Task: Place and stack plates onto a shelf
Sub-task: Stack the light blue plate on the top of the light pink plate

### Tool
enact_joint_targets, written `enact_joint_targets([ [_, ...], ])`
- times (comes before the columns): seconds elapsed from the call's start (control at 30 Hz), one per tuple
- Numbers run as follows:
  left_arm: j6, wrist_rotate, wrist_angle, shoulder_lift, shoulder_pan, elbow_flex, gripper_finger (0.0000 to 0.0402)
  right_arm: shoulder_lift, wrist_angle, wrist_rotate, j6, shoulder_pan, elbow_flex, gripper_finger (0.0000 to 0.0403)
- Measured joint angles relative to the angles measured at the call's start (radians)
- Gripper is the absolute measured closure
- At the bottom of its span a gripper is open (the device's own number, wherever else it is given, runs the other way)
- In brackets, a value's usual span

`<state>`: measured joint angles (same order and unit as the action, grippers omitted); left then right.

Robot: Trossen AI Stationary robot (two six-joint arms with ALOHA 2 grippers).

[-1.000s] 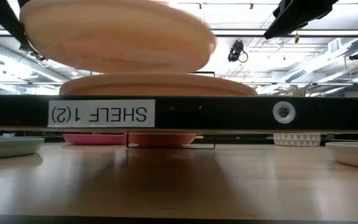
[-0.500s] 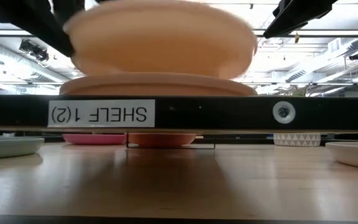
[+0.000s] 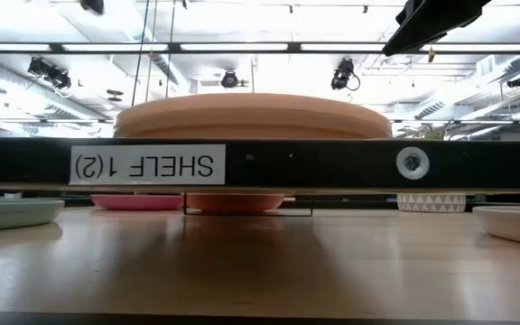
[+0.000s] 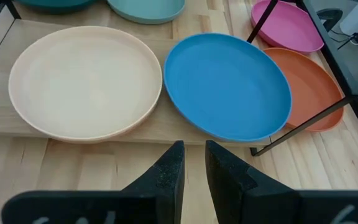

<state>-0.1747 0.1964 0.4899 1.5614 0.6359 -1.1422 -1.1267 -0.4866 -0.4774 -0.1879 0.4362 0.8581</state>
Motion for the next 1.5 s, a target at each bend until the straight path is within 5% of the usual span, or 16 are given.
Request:
enact_joint_targets([
  [0.27, 0.354, 0.048, 0.099, -0.052, 0.039, 0.163, 0.0258, 0.001, 0.083, 0.002, 0.033, 0.000, -0.050, 0.0332],
  [0.43, 0.762, 0.159, 0.187, -0.052, 0.032, 0.229, 0.0260, 0.001, 0.114, 0.002, 0.035, 0.000, -0.078, 0.0332],
  [0.67, 1.203, 0.074, 0.312, -0.049, -0.004, 0.234, 0.0260, 0.001, 0.119, 0.002, 0.034, 0.000, -0.086, 0.0332],
  [1.17, 1.284, 0.014, 0.314, 0.094, -0.005, 0.234, 0.0267, 0.001, 0.119, 0.003, 0.037, 0.000, -0.086, 0.0332],
  [1.37, 1.263, 0.004, 0.369, 0.094, -0.012, 0.232, 0.0376, 0.000, 0.124, 0.003, 0.040, 0.000, -0.086, 0.0332],
  [1.5, 1.236, 0.010, 0.518, 0.093, -0.023, 0.177, 0.0387, 0.000, 0.131, 0.003, 0.050, 0.000, -0.086, 0.0332],
])
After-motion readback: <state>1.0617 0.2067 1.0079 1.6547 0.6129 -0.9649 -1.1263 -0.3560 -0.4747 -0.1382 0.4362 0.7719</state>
